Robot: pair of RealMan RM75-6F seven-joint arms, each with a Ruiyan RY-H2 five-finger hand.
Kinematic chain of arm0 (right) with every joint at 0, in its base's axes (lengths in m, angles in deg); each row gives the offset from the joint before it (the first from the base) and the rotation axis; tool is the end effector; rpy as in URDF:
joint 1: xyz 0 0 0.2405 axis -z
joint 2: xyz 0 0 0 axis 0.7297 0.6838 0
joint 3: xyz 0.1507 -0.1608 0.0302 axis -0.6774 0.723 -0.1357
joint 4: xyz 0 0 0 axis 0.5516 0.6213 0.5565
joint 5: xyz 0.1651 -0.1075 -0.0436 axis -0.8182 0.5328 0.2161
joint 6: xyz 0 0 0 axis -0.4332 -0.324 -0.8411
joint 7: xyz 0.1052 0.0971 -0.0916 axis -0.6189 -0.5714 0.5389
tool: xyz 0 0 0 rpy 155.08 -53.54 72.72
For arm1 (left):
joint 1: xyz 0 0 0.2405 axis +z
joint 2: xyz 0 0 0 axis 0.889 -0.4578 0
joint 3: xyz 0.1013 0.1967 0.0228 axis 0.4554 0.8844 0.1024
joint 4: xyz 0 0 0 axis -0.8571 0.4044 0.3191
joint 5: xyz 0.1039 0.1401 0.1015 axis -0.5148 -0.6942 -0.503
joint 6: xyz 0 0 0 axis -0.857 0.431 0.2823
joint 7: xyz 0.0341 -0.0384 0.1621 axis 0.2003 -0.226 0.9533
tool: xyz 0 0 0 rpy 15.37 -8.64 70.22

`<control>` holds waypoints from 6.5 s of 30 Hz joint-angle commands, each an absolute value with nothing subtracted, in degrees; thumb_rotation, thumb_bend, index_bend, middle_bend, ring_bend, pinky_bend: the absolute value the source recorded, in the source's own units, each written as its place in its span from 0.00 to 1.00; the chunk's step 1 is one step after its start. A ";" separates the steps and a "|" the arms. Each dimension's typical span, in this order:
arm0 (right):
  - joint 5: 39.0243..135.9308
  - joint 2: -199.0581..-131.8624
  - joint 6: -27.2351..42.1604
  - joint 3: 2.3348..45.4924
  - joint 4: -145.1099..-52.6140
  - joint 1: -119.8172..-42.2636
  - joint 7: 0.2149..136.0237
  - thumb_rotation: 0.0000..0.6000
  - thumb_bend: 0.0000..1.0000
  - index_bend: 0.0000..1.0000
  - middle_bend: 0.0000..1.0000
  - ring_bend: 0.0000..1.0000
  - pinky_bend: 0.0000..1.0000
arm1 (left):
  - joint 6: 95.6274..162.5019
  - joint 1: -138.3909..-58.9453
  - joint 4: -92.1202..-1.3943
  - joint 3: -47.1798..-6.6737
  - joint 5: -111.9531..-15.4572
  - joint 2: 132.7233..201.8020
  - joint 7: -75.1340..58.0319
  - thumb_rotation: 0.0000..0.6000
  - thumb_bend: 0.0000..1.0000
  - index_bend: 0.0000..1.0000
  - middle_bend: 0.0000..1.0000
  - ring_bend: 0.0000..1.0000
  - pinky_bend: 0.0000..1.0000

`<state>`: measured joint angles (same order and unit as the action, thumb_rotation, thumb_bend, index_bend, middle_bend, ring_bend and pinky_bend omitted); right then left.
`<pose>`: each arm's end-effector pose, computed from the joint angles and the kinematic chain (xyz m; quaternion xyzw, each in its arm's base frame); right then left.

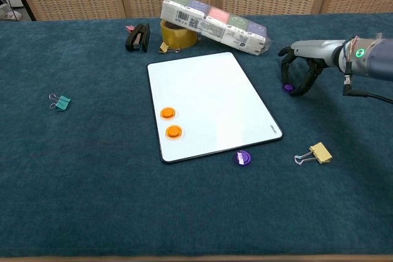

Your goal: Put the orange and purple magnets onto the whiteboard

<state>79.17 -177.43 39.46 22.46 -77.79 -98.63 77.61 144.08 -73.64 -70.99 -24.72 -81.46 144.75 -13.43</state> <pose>-0.1820 -0.4276 -0.0277 0.7246 -0.4558 0.2595 0.4471 -0.2631 0.2417 0.1625 -0.5682 -0.4269 -0.4181 0.5658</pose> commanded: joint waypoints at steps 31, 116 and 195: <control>80.78 -176.44 30.19 23.17 -98.92 -99.54 86.04 1.00 0.44 0.52 0.00 0.00 0.00 | 143.45 -73.47 -71.62 -23.99 -82.65 144.44 -13.49 1.00 0.07 0.12 0.00 0.00 0.00; 96.44 -172.70 21.22 32.91 -112.88 -87.99 89.35 1.00 0.36 0.35 0.00 0.00 0.00 | 144.39 -72.50 -72.02 -24.05 -83.97 141.97 -18.34 1.00 0.06 0.12 0.00 0.00 0.00; 93.79 -173.05 20.17 25.48 -112.53 -88.84 87.07 1.00 0.36 0.50 0.00 0.00 0.00 | 143.83 -72.52 -72.31 -23.83 -83.87 141.50 -18.65 1.00 0.07 0.12 0.00 0.00 0.00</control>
